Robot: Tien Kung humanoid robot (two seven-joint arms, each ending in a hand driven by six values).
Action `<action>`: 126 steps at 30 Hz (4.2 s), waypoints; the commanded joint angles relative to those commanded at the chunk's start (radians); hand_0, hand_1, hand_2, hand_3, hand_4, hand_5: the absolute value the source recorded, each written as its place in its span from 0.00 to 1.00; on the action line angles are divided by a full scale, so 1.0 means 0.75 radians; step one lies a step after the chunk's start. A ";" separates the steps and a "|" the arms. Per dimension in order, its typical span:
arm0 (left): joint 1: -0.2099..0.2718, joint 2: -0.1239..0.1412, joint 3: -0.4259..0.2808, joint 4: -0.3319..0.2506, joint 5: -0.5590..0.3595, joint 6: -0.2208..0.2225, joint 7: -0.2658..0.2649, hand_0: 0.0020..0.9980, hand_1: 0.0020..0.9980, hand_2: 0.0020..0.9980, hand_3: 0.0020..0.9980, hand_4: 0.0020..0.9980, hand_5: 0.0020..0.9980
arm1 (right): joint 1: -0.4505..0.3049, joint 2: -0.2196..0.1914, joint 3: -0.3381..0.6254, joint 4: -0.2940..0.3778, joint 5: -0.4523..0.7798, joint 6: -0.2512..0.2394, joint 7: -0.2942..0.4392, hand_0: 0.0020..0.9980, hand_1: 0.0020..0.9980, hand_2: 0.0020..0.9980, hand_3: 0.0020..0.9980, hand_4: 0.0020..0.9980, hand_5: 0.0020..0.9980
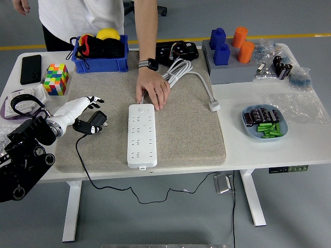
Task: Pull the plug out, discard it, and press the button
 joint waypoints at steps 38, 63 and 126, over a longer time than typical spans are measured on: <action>-0.561 -0.085 0.751 0.198 -0.262 -0.122 0.189 0.12 0.09 0.16 0.75 0.62 0.00 | -0.001 -0.005 -0.011 -0.004 0.008 0.000 0.000 0.79 0.75 0.74 0.75 0.79 0.80; -0.669 -0.154 0.886 0.326 -0.289 -0.151 0.204 0.12 0.08 0.15 0.75 0.62 0.04 | 0.003 -0.008 -0.008 -0.005 0.008 0.001 0.000 0.79 0.75 0.74 0.75 0.79 0.80; -0.843 -0.190 1.171 0.377 -0.499 -0.238 0.211 0.11 0.08 0.15 0.70 0.56 0.03 | 0.008 -0.011 -0.008 -0.007 0.010 0.001 -0.001 0.79 0.75 0.74 0.75 0.79 0.80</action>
